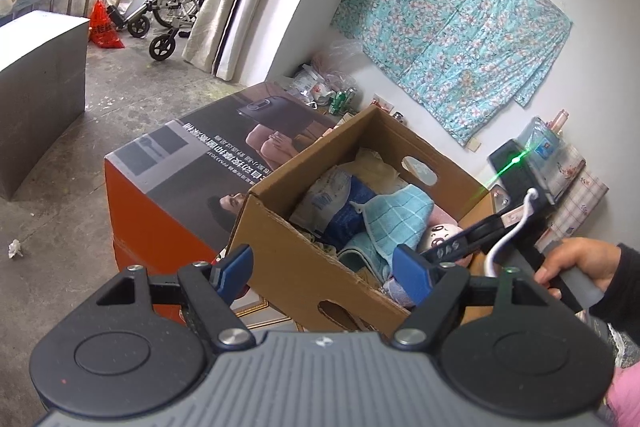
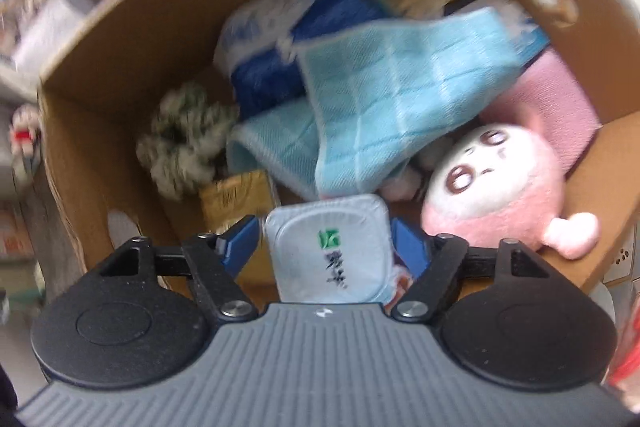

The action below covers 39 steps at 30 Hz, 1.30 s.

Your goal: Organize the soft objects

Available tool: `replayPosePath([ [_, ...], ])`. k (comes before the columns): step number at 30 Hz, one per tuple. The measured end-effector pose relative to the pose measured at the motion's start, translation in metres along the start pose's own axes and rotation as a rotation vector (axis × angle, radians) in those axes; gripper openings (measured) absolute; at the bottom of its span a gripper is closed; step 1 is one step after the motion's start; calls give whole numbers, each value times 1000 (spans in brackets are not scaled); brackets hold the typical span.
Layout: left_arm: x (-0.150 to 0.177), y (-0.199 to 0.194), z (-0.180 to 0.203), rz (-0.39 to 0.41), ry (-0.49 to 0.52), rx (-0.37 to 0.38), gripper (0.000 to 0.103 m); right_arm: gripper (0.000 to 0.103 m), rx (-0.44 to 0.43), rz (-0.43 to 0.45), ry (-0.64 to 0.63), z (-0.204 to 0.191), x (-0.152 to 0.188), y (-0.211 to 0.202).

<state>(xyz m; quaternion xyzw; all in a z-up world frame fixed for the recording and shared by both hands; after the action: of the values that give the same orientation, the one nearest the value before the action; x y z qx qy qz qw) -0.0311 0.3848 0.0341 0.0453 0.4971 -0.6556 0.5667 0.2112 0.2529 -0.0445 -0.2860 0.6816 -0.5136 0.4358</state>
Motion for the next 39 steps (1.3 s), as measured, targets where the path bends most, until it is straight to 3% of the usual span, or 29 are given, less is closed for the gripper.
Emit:
replayPosePath([
  [4,0,-4,10,20,45,17,82,81,12,230,117,7,28,-46],
  [9,5,-10,26,68,128,51,89,89,56,556,273,3,92,-107],
  [11,9,-11,36,76,183,60,92,92,97,641,309,-5,119,-122],
  [13,15,-12,46,83,241,62,95,102,147,707,335,-15,144,-133],
  [15,22,-14,55,96,292,58,99,102,201,752,347,-25,166,-143],
  [19,38,-15,73,86,346,43,103,102,287,787,403,-40,202,-155],
  [23,52,-13,87,40,358,21,103,102,364,786,443,-47,230,-162],
  [29,69,-21,101,46,398,-9,103,102,465,764,516,-53,270,-164],
  [39,89,-28,116,28,408,-23,103,102,735,749,554,-61,311,-173],
])
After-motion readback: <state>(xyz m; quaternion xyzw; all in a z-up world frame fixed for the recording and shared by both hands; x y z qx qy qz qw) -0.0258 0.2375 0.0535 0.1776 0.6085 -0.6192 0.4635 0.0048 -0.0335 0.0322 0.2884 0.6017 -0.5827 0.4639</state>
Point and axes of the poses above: each gripper's, at about its wrist camera, not at the fingertips, and y roughly the way its jaws point, z to its right, x to its underside, the point moved 4 cm from there along y, roughly the way its jaws point, and after that the axes turned 10 degrees about -y, right-handed, at the moved point
